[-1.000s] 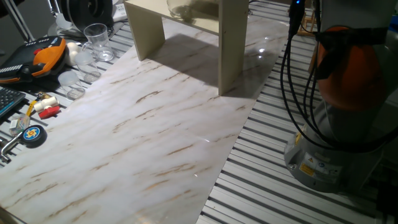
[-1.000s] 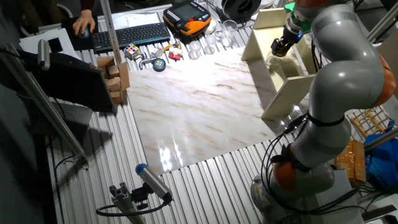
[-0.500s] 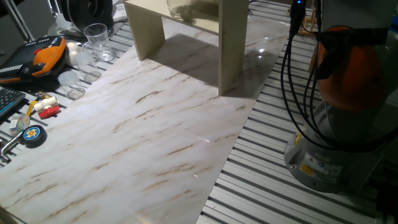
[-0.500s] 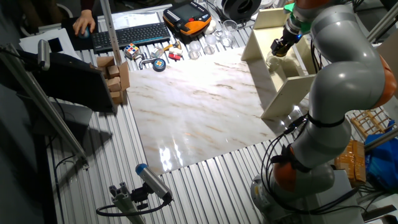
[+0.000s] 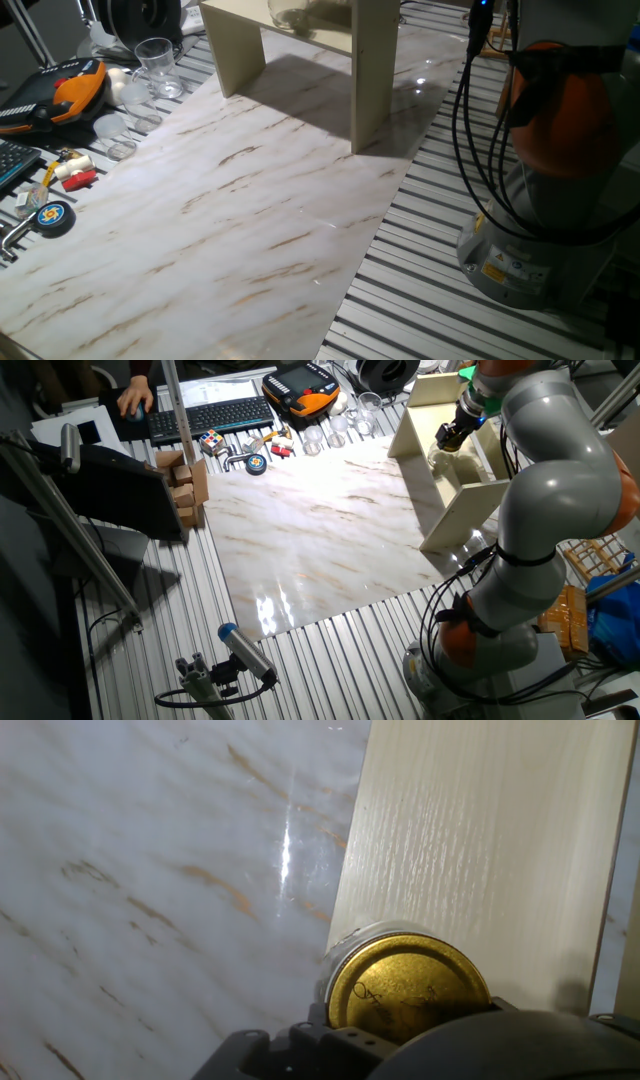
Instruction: Put the object on the shelf
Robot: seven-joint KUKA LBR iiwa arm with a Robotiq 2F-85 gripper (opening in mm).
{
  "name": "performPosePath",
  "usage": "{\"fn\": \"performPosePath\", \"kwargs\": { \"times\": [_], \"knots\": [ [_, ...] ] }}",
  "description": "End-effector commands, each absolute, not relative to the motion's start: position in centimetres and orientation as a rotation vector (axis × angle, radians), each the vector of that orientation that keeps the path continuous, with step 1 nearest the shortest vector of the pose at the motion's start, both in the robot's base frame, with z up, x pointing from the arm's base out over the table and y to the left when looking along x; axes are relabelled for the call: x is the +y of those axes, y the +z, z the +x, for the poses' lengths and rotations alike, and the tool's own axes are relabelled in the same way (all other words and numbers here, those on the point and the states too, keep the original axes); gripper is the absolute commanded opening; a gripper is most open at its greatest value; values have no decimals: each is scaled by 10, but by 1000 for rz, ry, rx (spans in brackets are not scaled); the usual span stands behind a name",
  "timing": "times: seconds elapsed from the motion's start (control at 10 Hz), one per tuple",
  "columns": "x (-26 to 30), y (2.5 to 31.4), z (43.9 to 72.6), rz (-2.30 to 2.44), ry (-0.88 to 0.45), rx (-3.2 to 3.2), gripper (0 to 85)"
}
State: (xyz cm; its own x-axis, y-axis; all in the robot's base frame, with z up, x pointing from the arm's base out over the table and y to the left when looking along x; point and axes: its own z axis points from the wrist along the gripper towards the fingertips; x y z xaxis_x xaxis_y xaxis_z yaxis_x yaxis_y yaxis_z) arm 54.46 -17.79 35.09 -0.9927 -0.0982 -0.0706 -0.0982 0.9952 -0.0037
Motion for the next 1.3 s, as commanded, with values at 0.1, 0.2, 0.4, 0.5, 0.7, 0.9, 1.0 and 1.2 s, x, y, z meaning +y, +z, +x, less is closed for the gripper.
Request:
{"fn": "performPosePath", "kwargs": {
  "times": [0.1,0.2,0.4,0.5,0.7,0.9,1.0,1.2],
  "knots": [
    [-179,349,545,-146,4,3059,510],
    [-179,347,546,-138,8,3052,510],
    [-179,346,547,-134,8,3047,680],
    [-179,345,547,-134,8,3047,680],
    [-179,344,548,-133,13,3041,680],
    [-179,344,548,-128,10,3037,850],
    [-179,344,549,-131,8,3037,850],
    [-178,344,549,-133,5,3037,850]
  ]
}}
